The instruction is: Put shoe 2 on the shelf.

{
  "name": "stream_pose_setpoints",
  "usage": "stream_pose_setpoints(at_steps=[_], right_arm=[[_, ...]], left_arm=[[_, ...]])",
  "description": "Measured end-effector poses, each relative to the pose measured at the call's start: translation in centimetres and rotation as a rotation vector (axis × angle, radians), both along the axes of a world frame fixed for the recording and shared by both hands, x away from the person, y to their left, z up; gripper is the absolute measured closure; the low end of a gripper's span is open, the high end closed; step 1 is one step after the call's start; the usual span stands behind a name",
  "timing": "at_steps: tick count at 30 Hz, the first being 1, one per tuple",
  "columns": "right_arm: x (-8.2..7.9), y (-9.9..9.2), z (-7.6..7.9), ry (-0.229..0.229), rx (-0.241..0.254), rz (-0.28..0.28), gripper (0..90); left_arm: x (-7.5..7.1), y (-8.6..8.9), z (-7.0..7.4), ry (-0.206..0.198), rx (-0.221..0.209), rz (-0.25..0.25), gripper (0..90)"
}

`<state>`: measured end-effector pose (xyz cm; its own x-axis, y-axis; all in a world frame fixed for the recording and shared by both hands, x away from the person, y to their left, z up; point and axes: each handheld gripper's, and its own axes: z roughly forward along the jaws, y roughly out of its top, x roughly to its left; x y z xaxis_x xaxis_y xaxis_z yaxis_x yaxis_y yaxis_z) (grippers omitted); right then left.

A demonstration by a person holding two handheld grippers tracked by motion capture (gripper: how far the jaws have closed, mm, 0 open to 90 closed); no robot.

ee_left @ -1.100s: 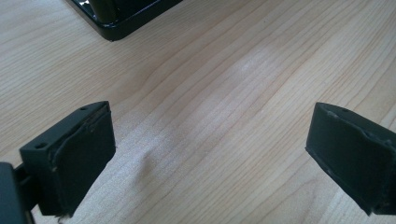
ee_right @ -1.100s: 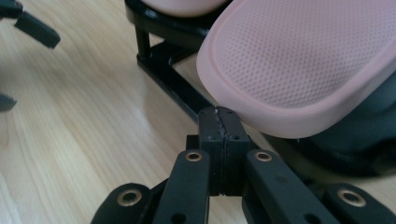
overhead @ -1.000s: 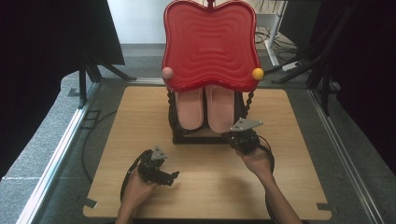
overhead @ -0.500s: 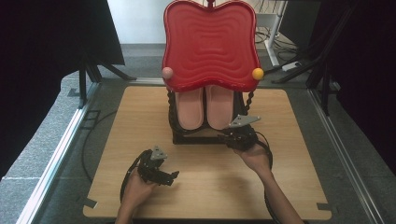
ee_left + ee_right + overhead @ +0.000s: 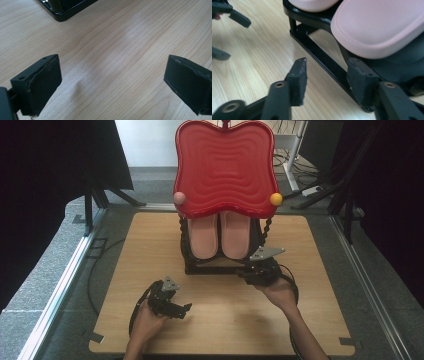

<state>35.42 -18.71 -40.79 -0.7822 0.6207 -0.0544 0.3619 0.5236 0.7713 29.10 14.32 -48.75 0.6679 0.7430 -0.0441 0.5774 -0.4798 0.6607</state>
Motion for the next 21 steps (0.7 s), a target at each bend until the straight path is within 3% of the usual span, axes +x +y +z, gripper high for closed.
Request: stream_pose_setpoints(at_steps=[12,21], right_arm=[[-1.5,-2.3,0.0,0.044,-0.053,-0.012,14.1],[-2.9,-4.7,0.0,0.048,-0.087,-0.053,6.3]], left_arm=[[0.0,0.4,0.3,-0.011,-0.008,0.002,1.2],[-0.1,0.5,0.4,-0.015,-0.006,0.001,0.9]])
